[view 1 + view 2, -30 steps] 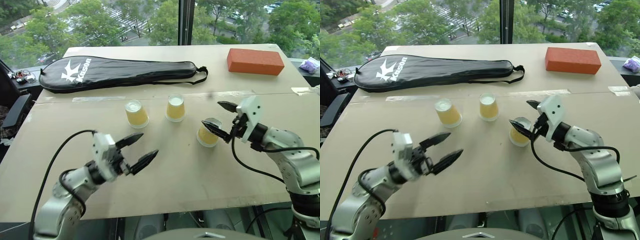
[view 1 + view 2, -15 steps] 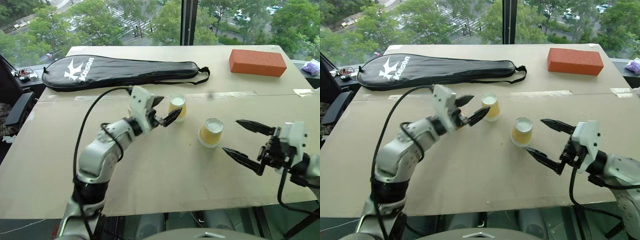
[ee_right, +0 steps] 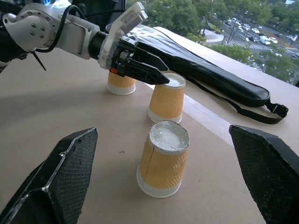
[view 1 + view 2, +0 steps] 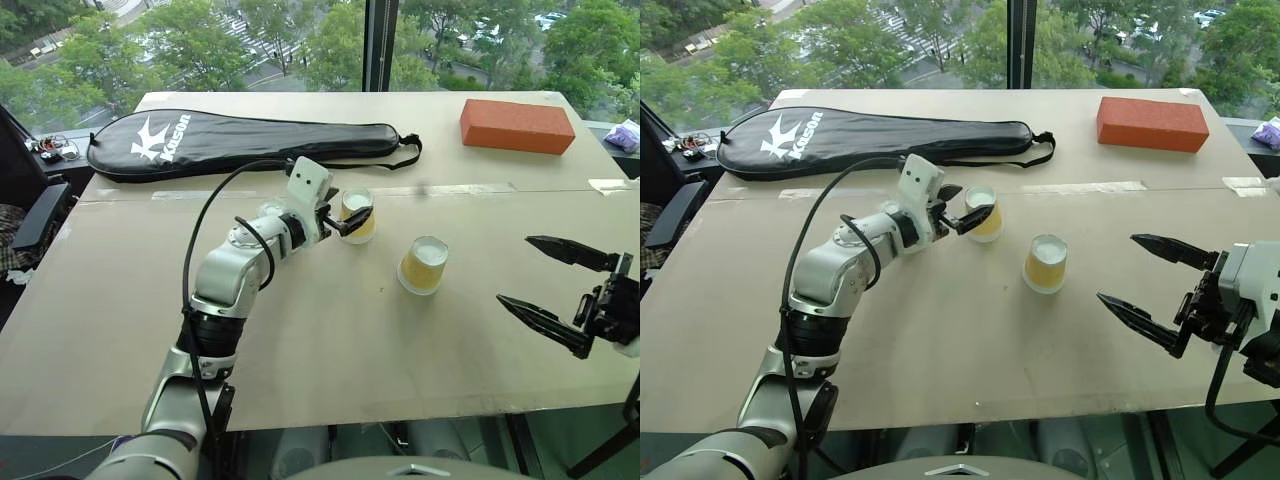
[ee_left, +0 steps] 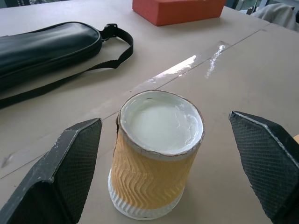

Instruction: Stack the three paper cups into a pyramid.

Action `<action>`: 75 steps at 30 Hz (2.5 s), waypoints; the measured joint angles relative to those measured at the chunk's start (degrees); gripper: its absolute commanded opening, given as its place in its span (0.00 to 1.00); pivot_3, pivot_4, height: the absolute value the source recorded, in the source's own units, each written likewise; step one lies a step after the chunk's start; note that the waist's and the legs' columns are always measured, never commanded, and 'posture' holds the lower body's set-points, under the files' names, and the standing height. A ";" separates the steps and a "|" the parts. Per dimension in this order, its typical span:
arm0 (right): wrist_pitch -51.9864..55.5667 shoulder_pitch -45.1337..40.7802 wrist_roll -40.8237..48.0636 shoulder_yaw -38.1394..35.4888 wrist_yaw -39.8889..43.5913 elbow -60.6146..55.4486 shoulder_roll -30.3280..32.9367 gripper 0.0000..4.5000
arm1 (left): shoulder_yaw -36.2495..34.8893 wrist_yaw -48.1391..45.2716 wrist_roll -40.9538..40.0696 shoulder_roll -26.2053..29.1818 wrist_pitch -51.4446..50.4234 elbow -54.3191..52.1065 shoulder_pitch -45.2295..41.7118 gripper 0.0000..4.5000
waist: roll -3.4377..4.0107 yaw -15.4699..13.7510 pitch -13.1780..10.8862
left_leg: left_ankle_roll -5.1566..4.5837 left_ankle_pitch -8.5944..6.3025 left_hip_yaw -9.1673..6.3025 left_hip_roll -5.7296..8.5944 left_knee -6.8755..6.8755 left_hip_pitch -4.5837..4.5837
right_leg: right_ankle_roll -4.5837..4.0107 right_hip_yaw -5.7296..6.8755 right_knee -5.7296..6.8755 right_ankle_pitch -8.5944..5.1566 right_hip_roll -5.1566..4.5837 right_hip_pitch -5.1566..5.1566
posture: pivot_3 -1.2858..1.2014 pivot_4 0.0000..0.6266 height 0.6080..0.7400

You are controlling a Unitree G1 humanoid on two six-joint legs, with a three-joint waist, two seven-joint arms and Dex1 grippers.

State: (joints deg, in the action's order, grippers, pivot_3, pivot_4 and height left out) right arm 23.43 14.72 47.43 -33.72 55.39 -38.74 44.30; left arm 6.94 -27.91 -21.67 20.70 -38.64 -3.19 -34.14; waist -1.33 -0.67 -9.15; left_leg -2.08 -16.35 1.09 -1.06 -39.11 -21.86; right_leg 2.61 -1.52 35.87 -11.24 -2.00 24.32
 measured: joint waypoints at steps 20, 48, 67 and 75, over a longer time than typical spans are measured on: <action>0.20 -11.44 -0.30 4.36 4.86 12.20 6.25 1.00 | -3.19 -14.55 -4.65 2.90 4.09 -4.80 4.61 0.56 | 0.00 0.12 -0.02 | 0.00 0.00 -0.10 -0.09 -0.01 -0.02 | 0.11 0.06 0.01 0.11 -0.02 -0.02 | 0.52 0.24 1.00; 0.29 -7.14 -1.69 5.63 1.88 7.76 4.33 1.00 | 5.47 -23.11 2.90 3.78 15.31 -2.82 10.90 0.56 | 0.05 -0.20 0.00 | 0.00 0.00 -0.05 0.02 -0.14 0.06 | 0.05 -0.01 0.01 -0.03 -0.03 -0.18 | 0.52 0.24 1.00; 0.26 -5.95 -1.73 5.09 1.52 7.05 4.34 1.00 | 3.93 -23.09 2.48 2.80 13.83 -2.97 12.64 0.99 | 0.05 0.10 0.00 | 0.00 0.00 -0.12 -0.03 -0.11 0.06 | 0.01 0.00 0.01 0.00 -0.01 -0.15 | 0.52 0.24 1.00; -0.34 -11.13 -2.50 9.89 3.15 10.66 3.48 1.00 | -16.17 -22.68 -7.66 7.11 17.92 -13.84 32.26 0.99 | 0.07 0.71 0.00 | 0.00 0.00 -0.22 -0.25 -0.07 0.12 | 0.07 -0.03 0.01 -0.06 -0.02 -0.14 | 0.52 0.24 1.00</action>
State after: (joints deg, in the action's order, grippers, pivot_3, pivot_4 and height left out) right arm 23.10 3.59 44.93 -23.82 58.54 -28.08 47.78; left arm -9.23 -50.59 -29.33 27.81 -20.71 -17.03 -1.88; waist -1.26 0.04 -9.16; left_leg -2.08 -16.35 0.87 -1.32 -39.19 -21.73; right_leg 2.68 -1.55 35.89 -11.30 -2.02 24.17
